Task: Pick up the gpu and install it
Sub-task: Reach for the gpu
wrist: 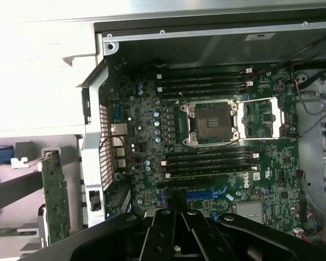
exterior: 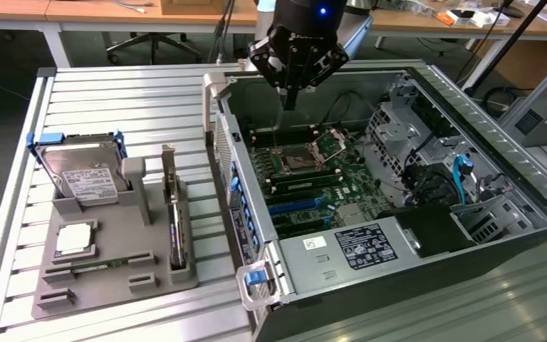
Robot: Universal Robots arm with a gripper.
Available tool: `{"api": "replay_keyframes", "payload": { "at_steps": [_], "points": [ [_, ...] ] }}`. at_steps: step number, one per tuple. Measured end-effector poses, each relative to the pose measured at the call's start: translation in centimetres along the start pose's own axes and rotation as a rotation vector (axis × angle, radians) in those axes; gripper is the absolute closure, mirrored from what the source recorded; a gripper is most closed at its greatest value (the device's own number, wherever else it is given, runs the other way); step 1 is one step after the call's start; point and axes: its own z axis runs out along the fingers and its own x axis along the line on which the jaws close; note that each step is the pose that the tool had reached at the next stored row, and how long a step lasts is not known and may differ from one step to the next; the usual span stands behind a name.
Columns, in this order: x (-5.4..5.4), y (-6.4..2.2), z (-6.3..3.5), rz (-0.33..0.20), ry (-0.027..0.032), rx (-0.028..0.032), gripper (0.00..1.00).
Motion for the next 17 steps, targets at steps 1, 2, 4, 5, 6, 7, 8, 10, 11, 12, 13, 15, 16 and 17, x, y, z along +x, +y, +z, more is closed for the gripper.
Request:
{"api": "replay_keyframes", "payload": {
  "at_steps": [1, 2, 4, 5, 6, 7, 8, 10, 11, 12, 13, 15, 16, 17],
  "points": [
    [0.03, 0.0, 0.0, 0.0, 0.0, 0.0, 0.89],
    [0.04, 0.0, 0.0, 0.0, 0.0, 0.0, 0.89],
    [0.14, -0.01, -0.01, 0.0, 0.0, 0.0, 0.89],
    [0.14, -0.01, 0.0, 0.0, 0.0, 0.0, 0.89],
    [0.15, -0.01, 0.0, 0.0, 0.0, 0.0, 0.89],
    [0.17, -0.01, -0.01, 0.0, 0.0, 0.0, 0.89],
    [0.19, -0.01, -0.01, 0.0, 0.0, 0.0, 0.89],
    [0.23, -0.02, -0.01, 0.0, 0.0, 0.0, 0.89],
    [0.26, -0.02, -0.01, 0.0, 0.0, 0.0, 0.89],
    [0.28, -0.02, -0.01, 0.0, 0.0, 0.0, 0.89],
    [0.29, -0.02, -0.01, 0.0, 0.0, 0.0, 0.89],
    [0.32, -0.02, -0.01, 0.0, 0.0, 0.0, 0.89],
    [0.36, -0.03, -0.01, 0.0, 0.0, 0.0, 0.89],
    [0.39, -0.03, -0.01, 0.0, 0.0, 0.0, 0.89]
  ]
}}
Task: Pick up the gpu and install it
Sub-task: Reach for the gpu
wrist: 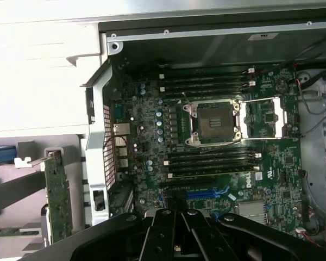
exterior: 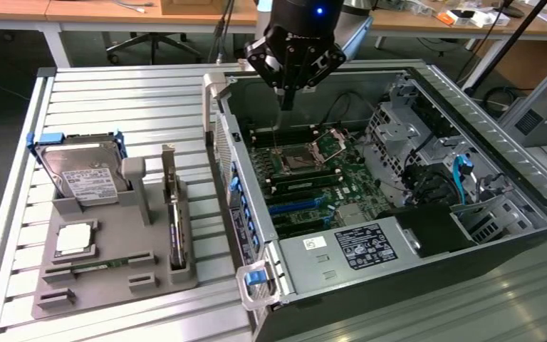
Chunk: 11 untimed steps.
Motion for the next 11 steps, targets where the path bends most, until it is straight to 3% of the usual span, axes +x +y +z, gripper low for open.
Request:
{"api": "replay_keyframes", "payload": {
  "at_steps": [11],
  "points": [
    [0.36, -0.03, -0.01, 0.0, 0.0, 0.0, 0.89]
  ]
}}
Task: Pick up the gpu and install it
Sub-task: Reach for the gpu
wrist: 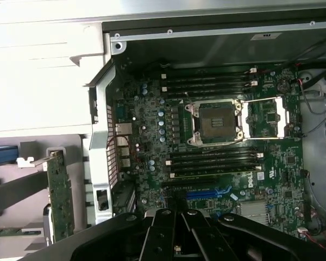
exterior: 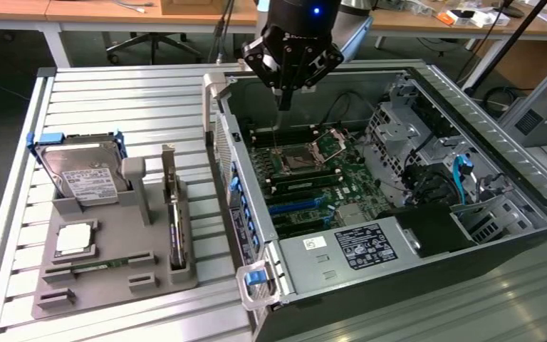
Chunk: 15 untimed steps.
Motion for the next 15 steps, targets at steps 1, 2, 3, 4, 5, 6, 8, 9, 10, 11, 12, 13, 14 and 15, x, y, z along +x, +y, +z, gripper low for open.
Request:
{"api": "replay_keyframes", "payload": {
  "at_steps": [1, 2, 3, 4, 5, 6, 8, 9, 10, 11, 12, 13, 14, 15],
  "points": [
    [0.05, 0.0, 0.0, 0.0, 0.0, 0.0, 0.89],
    [0.12, -0.01, -0.01, 0.0, 0.0001, 0.0001, 0.89],
    [0.18, -0.01, -0.01, 0.0, 0.0, 0.0001, 0.89],
    [0.27, -0.02, -0.01, 0.0, 0.0, 0.0, 0.89],
    [0.34, -0.02, -0.01, 0.0, 0.0, 0.0001, 0.89],
    [0.42, -0.03, -0.01, 0.0, 0.0, 0.0001, 0.89],
    [0.53, -0.04, -0.02, 0.0, 0.0, 0.0001, 0.89],
    [0.6, -0.04, -0.02, 0.0, 0.0, 0.0001, 0.89],
    [0.7, -0.05, -0.02, 0.0, 0.0, 0.0, 0.89],
    [0.77, -0.06, -0.02, 0.0, 0.0, 0.0, 0.89],
    [0.82, -0.06, -0.03, 0.0, 0.0001, 0.0001, 0.89],
    [0.87, -0.06, -0.02, 0.0, 0.0, 0.0, 0.89],
    [0.91, -0.07, -0.03, 0.0, 0.0, 0.0001, 0.89],
    [0.94, -0.07, -0.03, 0.0, 0.0, 0.0, 0.89]
  ]
}}
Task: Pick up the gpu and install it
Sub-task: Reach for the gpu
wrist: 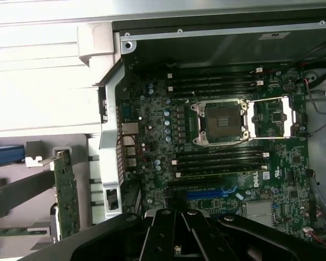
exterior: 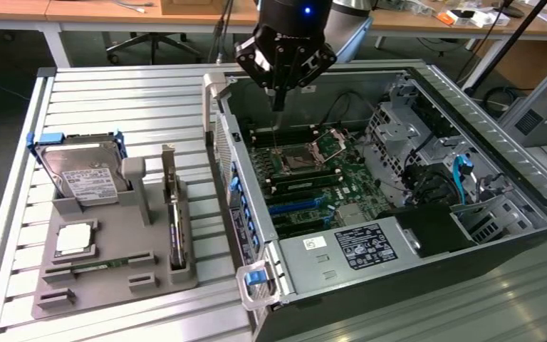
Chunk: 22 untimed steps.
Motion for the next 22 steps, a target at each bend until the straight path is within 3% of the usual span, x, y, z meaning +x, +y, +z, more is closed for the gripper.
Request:
{"api": "replay_keyframes", "payload": {
  "at_steps": [22],
  "points": [
    [0.75, -0.06, -0.02, 0.0, 0.0, 0.0001, 0.89]
  ]
}}
